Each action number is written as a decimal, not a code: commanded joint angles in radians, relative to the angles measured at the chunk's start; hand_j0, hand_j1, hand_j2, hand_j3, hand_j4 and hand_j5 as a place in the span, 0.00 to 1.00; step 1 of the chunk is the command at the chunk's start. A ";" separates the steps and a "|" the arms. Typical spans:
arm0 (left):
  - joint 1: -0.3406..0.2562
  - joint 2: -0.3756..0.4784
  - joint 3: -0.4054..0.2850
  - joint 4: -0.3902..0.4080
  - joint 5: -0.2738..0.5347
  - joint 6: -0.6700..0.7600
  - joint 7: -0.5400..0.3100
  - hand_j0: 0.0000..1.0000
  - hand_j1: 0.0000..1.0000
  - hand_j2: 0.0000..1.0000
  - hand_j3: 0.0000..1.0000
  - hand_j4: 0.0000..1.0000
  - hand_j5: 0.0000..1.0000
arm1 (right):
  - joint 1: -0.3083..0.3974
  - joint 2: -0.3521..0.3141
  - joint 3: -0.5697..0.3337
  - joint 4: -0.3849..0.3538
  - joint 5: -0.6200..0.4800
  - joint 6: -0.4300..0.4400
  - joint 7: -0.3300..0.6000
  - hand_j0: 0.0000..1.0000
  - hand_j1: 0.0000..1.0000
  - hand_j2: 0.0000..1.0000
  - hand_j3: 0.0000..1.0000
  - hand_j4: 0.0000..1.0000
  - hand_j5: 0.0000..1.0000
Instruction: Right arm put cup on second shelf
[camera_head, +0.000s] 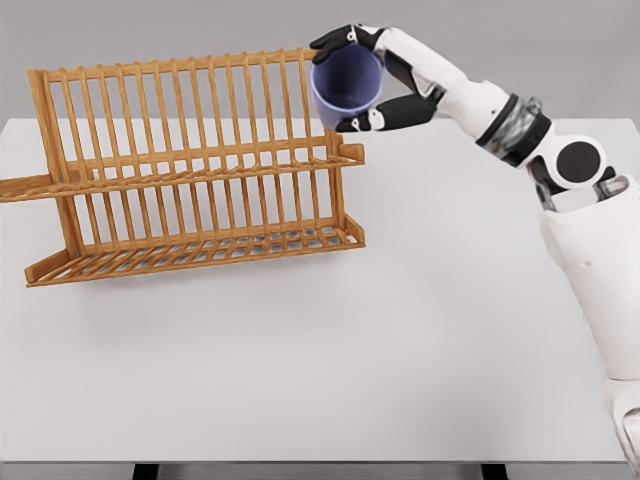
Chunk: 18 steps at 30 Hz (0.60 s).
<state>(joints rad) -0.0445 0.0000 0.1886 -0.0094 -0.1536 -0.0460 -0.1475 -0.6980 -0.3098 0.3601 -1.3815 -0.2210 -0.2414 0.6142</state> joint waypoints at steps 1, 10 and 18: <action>0.000 0.000 0.000 0.000 0.000 0.000 0.000 1.00 1.00 1.00 1.00 1.00 1.00 | 0.000 0.014 0.008 -0.002 0.008 -0.004 -0.003 0.60 0.60 0.60 0.60 0.60 0.60; 0.000 0.000 0.000 0.000 0.000 0.000 0.000 1.00 1.00 1.00 1.00 1.00 1.00 | 0.008 0.052 0.040 -0.016 0.048 -0.006 -0.003 0.60 0.60 0.60 0.60 0.60 0.60; 0.000 0.000 0.000 0.000 0.000 0.000 0.000 1.00 1.00 1.00 1.00 1.00 1.00 | 0.029 0.049 0.040 -0.065 0.052 -0.004 -0.003 0.60 0.60 0.60 0.60 0.60 0.60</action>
<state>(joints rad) -0.0445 0.0000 0.1886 -0.0094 -0.1536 -0.0460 -0.1473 -0.6688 -0.2603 0.4000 -1.4417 -0.1650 -0.2464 0.6140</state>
